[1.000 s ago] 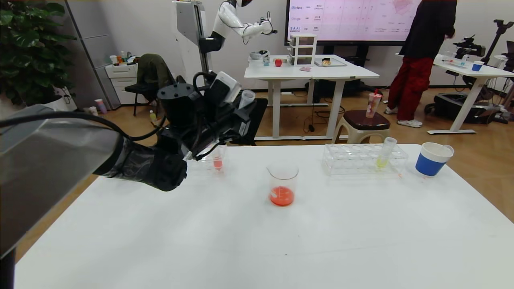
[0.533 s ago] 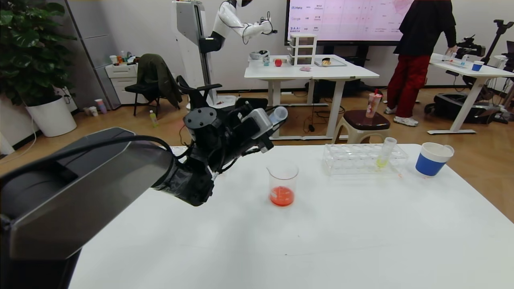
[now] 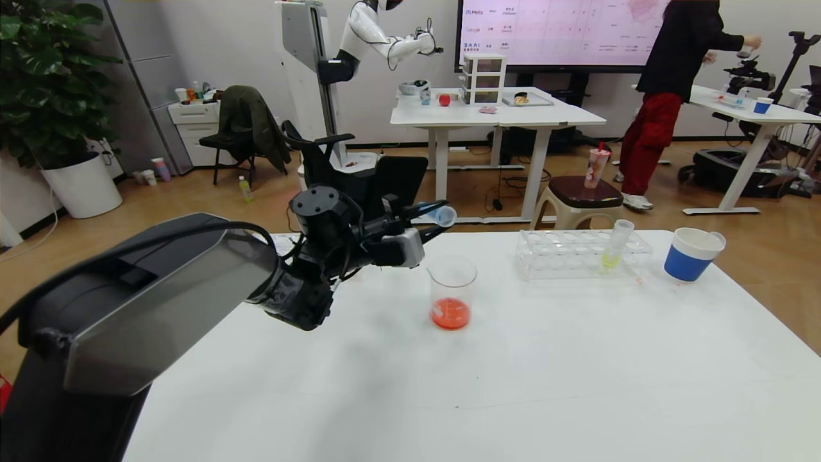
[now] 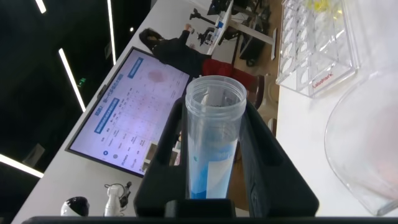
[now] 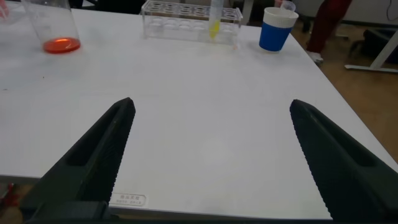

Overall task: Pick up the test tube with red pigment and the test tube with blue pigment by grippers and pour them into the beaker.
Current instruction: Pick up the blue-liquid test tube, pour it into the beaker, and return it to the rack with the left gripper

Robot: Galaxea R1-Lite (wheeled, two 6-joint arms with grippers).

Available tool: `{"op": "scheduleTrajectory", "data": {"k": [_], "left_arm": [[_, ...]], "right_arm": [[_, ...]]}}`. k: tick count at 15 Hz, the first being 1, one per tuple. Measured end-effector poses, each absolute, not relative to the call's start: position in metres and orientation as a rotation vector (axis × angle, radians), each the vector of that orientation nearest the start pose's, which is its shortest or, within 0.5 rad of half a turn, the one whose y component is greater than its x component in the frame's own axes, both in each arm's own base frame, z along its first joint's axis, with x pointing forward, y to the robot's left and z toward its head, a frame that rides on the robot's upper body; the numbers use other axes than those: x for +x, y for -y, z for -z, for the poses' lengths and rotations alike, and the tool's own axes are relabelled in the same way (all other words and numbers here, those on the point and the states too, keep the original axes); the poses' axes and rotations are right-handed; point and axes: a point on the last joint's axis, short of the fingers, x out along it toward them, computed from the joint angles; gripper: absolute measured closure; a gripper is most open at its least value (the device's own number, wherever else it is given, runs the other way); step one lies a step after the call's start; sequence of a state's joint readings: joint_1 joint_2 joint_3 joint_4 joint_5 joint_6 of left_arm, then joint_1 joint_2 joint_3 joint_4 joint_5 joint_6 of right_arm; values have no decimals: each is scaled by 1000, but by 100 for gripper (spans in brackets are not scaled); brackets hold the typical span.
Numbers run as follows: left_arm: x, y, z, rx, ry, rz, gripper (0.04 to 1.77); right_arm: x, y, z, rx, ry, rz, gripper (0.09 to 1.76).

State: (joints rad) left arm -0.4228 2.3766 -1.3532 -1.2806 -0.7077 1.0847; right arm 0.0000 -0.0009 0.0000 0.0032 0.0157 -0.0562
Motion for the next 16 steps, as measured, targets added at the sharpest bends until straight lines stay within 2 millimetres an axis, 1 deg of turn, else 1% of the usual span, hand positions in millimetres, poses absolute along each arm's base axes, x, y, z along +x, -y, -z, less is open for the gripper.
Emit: {"op": "scheduleTrajectory", "data": {"k": [3, 9, 16], "left_arm": [[424, 201, -113, 1057, 881, 863, 131], [429, 207, -100, 1155, 970, 870, 131], [430, 207, -94, 1261, 1021, 822, 131]], "right_arm": [[-23, 0, -75, -56, -2, -16, 11], [-23, 0, -75, -56, -2, -16, 11], [-23, 0, -75, -56, -2, -16, 11]]}}
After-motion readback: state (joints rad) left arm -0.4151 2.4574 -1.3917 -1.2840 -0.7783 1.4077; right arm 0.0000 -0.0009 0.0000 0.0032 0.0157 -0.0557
